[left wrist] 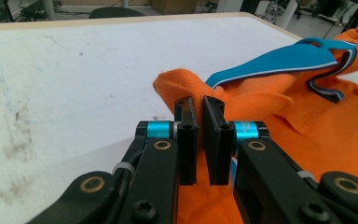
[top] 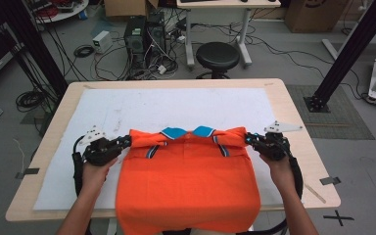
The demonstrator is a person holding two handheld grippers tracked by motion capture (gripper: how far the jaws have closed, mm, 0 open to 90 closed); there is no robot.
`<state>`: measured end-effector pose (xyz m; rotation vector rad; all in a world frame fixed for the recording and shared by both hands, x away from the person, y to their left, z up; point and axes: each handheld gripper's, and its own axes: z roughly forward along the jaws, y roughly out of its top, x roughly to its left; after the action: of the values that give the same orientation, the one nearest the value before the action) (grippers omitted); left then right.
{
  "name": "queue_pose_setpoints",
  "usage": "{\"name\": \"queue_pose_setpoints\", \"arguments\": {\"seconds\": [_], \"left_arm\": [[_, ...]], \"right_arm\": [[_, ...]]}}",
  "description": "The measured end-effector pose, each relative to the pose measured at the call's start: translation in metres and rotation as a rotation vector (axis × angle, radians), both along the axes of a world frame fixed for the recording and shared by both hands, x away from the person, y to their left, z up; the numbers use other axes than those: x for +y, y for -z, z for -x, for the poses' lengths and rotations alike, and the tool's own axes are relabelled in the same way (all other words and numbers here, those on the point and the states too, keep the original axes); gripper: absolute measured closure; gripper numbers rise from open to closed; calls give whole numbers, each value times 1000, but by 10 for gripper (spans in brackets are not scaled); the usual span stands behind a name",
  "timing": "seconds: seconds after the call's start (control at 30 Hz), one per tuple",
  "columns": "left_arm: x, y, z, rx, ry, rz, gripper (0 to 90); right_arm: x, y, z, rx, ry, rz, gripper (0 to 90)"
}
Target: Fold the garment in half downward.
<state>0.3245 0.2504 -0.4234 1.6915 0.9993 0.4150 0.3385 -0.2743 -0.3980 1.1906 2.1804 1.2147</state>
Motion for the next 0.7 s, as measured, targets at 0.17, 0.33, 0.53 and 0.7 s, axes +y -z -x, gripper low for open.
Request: {"name": "queue_pose_setpoints", "arguments": {"seconds": [0.17,0.33,0.53,0.7], "left_arm": [[1,6,15,4,23,-2,842],[0,10,30,2,55,2,841],[4,21,51,26,96,-28,841],[11,28,62,55,114,-27,841]], "right_arm": [[-4,7,16,14,-16,-5,860],[-5,14,33,24,-32,-5,860],[-10,25,60,42,-58,-20,860],[-13,31,77,60,-77,-12,860]]}}
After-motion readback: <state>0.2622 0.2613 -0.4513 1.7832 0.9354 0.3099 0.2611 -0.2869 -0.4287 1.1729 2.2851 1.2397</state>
